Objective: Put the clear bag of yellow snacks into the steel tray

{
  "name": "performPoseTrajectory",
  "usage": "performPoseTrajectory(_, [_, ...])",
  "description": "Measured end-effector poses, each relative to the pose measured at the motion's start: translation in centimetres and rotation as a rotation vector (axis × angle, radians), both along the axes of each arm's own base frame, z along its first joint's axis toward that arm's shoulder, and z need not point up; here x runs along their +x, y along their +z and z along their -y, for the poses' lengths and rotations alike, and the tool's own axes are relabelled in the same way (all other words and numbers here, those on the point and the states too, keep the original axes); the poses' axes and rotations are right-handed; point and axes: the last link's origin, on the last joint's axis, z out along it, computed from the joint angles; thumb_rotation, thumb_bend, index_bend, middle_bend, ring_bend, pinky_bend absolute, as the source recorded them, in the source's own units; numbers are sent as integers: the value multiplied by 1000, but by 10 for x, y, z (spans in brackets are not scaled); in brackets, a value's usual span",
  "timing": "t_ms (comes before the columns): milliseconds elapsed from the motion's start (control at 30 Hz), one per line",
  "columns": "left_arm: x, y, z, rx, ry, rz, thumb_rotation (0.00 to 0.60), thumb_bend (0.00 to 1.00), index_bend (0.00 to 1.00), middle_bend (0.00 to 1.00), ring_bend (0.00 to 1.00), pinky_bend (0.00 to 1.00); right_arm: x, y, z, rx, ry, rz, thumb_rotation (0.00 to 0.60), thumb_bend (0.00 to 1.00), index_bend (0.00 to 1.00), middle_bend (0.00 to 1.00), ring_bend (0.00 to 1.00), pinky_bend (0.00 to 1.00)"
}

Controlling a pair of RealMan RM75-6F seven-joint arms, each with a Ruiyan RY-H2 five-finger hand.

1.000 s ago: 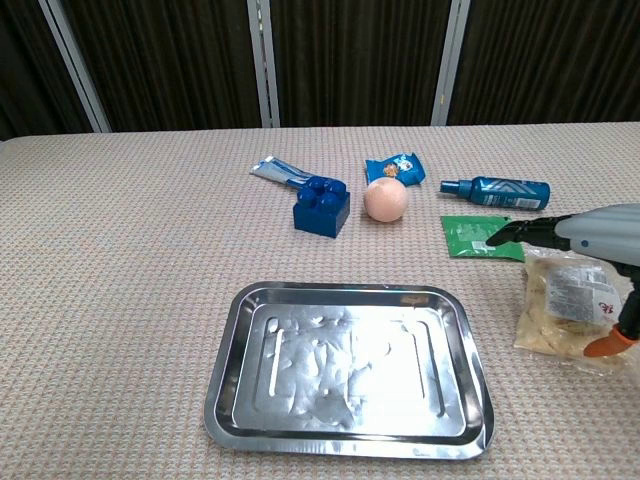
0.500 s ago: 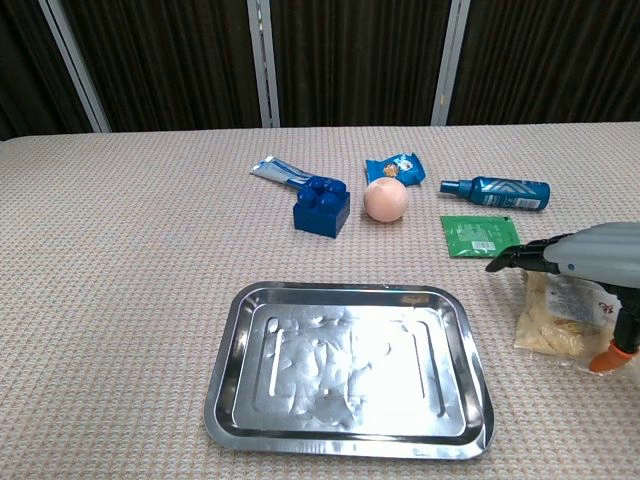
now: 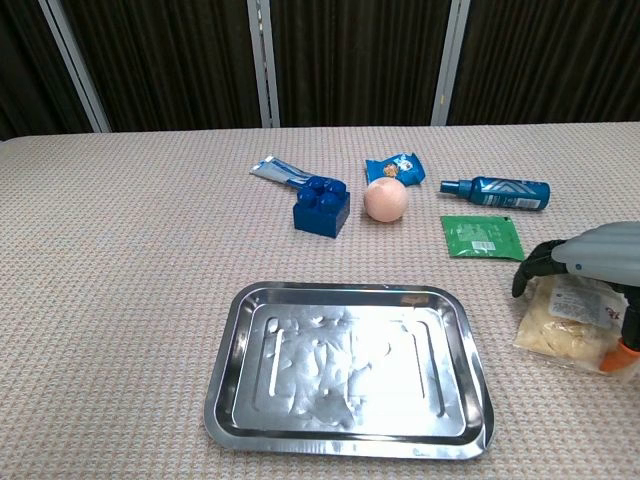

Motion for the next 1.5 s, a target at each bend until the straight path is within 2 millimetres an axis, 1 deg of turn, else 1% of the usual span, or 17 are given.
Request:
performPoseTrajectory(100, [0,0,-1,-2,0,0,600,121,91,0,0,0,2,0,1,-5,10,14,600,5,406,320,265,490])
performPoseTrajectory(233, [1,-1,-2,-4,-2,1,600,120,91,0,0,0,6,2,3,-8,26,25,600,9,414,324,273,491])
performPoseTrajectory(333, [1,0,-3,-3,-3,-2,600,120,91,0,0,0,14,7,5,-18,47,43,600,8,417,329,282,498])
performPoseTrajectory(433, [2,0,-4,-2,-6,-2,600,119,91,0,0,0,28,15,7,-28,85,69,600,7,417,330,286,503])
performPoseTrajectory(567, [4,-1,-5,-5,-8,0,600,119,91,0,0,0,57,25,9,-31,156,130,600,8,416,330,290,504])
performPoseTrajectory(667, [4,-1,-5,-4,-6,1,600,120,91,0,0,0,75,27,9,-20,196,181,600,7,416,330,290,504])
performPoseTrajectory(733, [4,-1,-5,-3,-6,1,600,121,91,0,0,0,84,26,8,-6,213,211,600,8,415,330,290,504])
performPoseTrajectory(867, [5,0,-5,-3,-6,2,600,119,90,0,0,0,102,17,4,50,254,271,600,9,413,330,290,504])
performPoseTrajectory(967, [4,0,-6,-3,-5,3,600,121,87,0,0,0,112,6,1,95,289,295,600,8,411,330,289,504])
performPoseTrajectory(1167, [3,1,-5,-4,1,4,600,119,87,0,0,0,126,-18,-2,166,328,329,600,8,404,330,288,503])
performPoseTrajectory(1367, [3,1,-4,-5,3,6,600,119,87,0,0,0,141,-35,-5,219,369,328,600,9,395,330,280,502])
performPoseTrajectory(1433, [3,1,-3,-5,5,8,600,120,87,0,0,0,145,-41,-7,234,380,325,600,9,367,323,266,481])
performPoseTrajectory(1467, [3,1,-3,-4,7,8,600,120,86,0,0,0,147,-44,-8,241,385,324,600,9,317,304,245,448])
performPoseTrajectory(1500, [2,1,-3,-5,9,8,600,120,85,0,0,0,149,-46,-8,246,386,323,600,8,223,261,203,394])
